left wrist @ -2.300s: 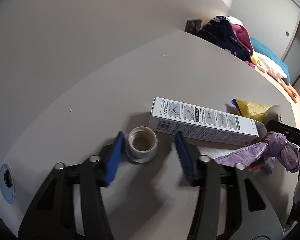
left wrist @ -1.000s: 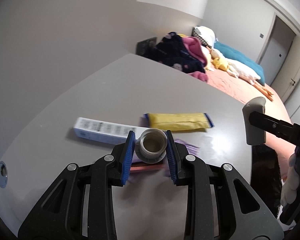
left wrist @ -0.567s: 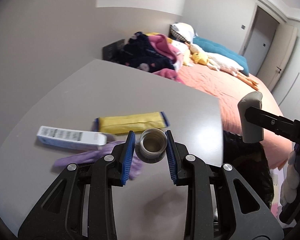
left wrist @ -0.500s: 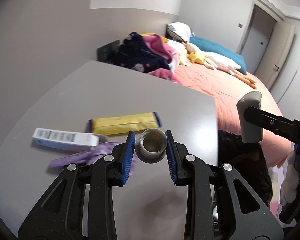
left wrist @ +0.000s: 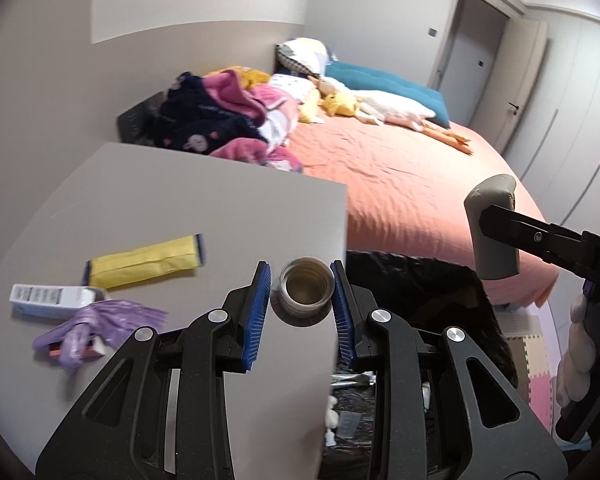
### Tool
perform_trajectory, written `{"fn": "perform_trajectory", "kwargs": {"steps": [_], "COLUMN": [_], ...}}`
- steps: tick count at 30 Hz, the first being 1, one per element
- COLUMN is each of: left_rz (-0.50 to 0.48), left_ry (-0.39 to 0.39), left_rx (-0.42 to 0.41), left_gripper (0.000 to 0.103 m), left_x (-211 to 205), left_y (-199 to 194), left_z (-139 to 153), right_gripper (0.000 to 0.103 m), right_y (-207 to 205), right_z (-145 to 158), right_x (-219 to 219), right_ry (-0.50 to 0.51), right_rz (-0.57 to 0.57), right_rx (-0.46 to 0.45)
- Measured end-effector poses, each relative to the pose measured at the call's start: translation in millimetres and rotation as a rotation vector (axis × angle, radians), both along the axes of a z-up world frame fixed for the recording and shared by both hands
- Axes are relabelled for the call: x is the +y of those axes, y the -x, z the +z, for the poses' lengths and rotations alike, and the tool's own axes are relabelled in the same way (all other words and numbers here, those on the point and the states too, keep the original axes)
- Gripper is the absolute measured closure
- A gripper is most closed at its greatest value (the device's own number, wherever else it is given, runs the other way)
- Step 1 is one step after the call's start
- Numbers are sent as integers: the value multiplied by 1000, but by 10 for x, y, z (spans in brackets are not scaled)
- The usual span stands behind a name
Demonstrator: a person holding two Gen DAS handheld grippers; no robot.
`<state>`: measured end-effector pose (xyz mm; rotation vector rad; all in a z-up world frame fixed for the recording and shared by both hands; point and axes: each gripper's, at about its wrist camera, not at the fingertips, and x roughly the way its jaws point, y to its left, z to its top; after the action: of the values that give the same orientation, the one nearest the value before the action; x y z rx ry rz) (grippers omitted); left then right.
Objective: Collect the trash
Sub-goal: 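Carry the white cap and sticker strip over the black bin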
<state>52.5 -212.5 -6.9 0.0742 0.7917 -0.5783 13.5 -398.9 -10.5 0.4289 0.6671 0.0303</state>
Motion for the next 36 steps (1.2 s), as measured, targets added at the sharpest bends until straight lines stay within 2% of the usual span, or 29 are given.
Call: {"fn": "perform_trajectory", "kwargs": {"steps": [17,27,36], "left_rz": [-179,-292,-367], "left_ry": [-9,-8,-14], "left_rx": [-4,7,20], "left_gripper": [73,73,73], "left_x": [-765,-1144,-1325], "left_y": [193,296,385], "left_z": [46,21,-24], "right_gripper": [44,44,43], "right_y": [475,653,825], "right_z": [-8,5,-16], "right_x": [-630,-817,-963], "right_ry": [-6,-1,0], "right_rz": [-153,-208,-263], "right_rx": [-9,-12,-5]}}
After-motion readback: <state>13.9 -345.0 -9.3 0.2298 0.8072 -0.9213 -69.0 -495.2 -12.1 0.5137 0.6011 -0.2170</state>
